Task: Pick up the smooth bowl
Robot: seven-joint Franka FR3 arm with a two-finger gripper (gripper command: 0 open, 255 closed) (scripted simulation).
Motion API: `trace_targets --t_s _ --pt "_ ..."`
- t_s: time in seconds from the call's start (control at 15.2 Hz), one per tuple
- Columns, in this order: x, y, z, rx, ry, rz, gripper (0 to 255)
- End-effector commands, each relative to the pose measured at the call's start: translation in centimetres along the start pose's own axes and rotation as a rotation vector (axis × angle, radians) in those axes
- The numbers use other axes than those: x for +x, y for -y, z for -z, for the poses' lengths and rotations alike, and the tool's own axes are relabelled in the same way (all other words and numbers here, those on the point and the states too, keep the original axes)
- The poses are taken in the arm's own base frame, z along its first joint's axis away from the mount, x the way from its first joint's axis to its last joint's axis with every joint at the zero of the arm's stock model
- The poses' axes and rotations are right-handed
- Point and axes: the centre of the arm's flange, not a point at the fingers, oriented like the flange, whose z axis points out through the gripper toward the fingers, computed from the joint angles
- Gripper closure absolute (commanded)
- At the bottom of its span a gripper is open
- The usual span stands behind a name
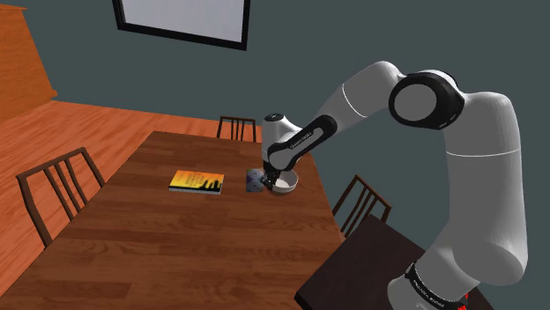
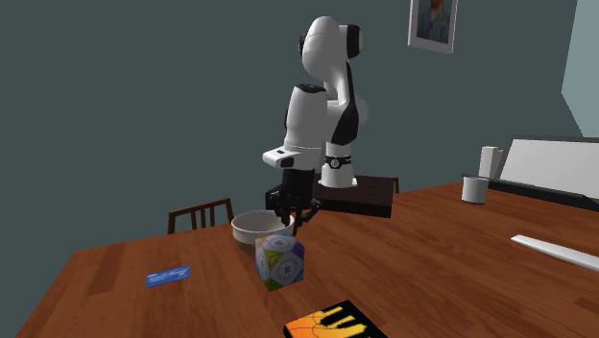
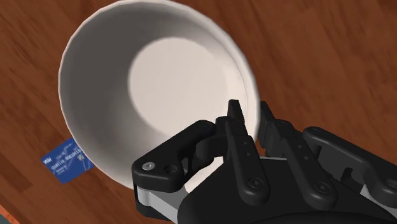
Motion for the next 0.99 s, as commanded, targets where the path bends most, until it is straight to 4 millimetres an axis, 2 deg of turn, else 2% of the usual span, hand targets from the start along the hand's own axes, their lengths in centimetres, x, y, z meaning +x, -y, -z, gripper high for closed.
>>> trace_targets --t_s 0.0,0.79,0.92 --pt "0.0 -0.2 0.9 0.000 -0.001 0.000 255" --pt "-0.3 -1.1 7.2 0.000 -0.001 0.000 255" --pt "-0.3 -1.1 7.3 0.000 -0.001 0.000 255"
